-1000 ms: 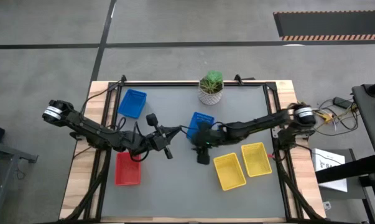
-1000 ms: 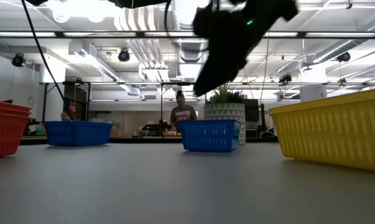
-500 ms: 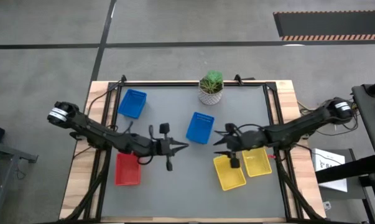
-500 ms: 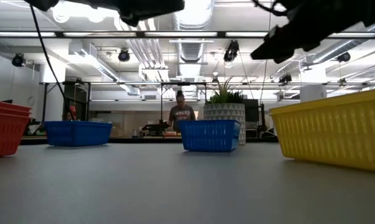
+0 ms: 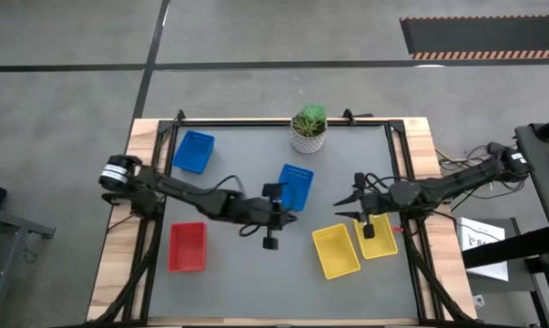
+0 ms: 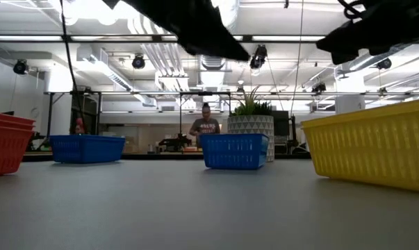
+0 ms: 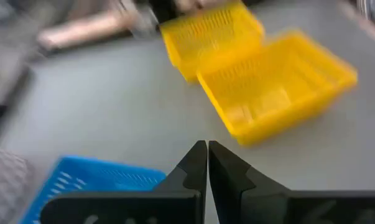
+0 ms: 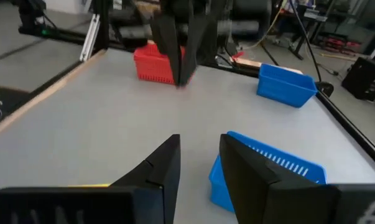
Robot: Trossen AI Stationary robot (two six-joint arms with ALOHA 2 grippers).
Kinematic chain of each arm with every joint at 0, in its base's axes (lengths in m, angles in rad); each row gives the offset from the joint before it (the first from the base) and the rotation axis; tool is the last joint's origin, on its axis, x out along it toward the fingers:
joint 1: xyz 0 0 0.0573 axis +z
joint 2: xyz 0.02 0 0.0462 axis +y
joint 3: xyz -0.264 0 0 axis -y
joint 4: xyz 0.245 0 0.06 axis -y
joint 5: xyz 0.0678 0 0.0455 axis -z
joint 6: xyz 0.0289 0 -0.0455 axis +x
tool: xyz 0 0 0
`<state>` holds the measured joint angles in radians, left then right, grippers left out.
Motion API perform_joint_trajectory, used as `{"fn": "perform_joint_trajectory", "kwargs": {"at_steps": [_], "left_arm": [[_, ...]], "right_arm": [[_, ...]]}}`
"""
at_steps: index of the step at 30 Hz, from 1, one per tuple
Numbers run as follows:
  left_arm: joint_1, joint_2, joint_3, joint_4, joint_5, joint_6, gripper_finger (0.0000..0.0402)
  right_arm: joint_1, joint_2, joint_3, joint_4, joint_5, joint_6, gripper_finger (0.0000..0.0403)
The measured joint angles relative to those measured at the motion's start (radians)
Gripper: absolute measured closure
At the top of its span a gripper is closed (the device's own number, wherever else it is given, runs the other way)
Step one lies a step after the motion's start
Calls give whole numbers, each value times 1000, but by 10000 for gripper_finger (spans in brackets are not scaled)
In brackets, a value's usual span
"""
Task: Stack baskets by color
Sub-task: Stack the right blue bin on top of the left blue bin
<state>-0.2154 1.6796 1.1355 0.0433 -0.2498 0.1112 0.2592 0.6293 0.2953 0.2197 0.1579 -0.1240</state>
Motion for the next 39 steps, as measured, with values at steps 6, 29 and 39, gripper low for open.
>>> {"fn": "perform_joint_trajectory", "kwargs": {"at_steps": [6,29,39], "left_arm": [[43,106,162,-283,134,30,402],[66,281,441,-665,235,121,402],[131,350,588,-812,211,245,399]], "right_arm": [[0,-83,-61,30,0,40,314],[0,-99,-115,78,-1,58,338],[0,-97,-116,77,-1,83,342]]}}
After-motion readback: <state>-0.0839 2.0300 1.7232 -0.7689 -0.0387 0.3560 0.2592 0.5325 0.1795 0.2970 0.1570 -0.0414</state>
